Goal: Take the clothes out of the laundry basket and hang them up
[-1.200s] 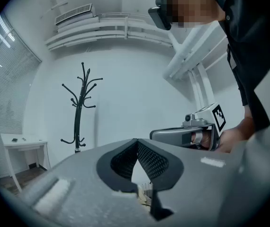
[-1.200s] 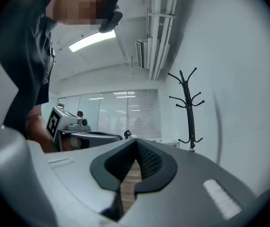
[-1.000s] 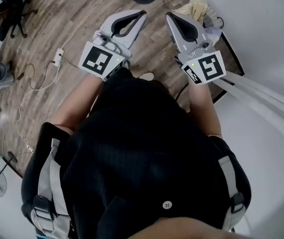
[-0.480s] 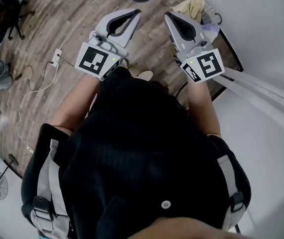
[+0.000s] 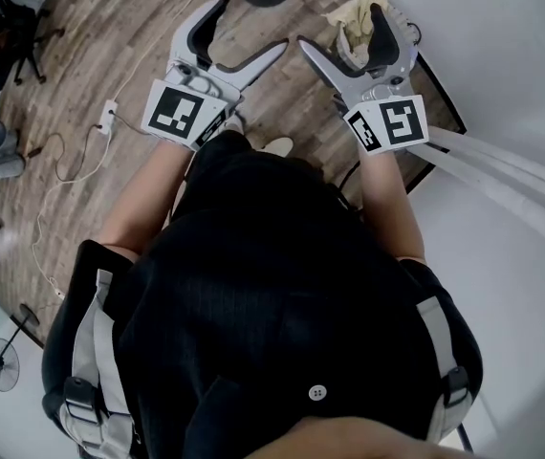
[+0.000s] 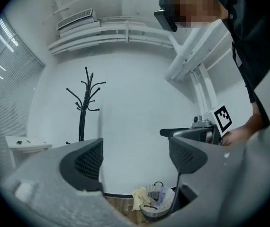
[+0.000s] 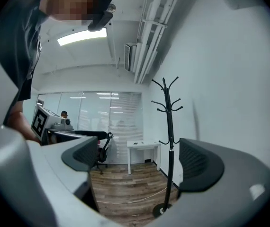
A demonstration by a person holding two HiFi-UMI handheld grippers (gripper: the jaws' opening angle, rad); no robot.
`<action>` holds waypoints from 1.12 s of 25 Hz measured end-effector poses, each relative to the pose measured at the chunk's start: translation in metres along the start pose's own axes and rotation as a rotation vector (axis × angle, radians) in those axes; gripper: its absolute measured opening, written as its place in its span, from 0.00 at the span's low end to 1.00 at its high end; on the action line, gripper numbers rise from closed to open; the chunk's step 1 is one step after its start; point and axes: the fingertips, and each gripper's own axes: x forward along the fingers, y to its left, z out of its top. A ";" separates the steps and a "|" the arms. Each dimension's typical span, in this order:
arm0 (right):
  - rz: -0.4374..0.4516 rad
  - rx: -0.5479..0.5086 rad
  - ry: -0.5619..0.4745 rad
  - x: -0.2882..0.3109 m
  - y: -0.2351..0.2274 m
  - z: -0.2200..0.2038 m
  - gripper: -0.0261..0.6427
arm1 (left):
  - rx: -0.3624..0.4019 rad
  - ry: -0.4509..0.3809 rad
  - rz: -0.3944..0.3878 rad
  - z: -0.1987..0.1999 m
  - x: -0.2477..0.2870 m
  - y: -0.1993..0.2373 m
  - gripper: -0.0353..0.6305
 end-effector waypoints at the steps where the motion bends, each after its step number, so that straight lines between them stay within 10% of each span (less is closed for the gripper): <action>1: -0.010 -0.008 -0.001 -0.002 -0.003 0.002 0.83 | 0.012 -0.007 0.006 0.003 0.001 0.002 0.73; 28: -0.286 -0.031 0.013 -0.057 -0.089 0.007 0.89 | 0.035 -0.055 -0.170 0.007 0.096 -0.013 0.81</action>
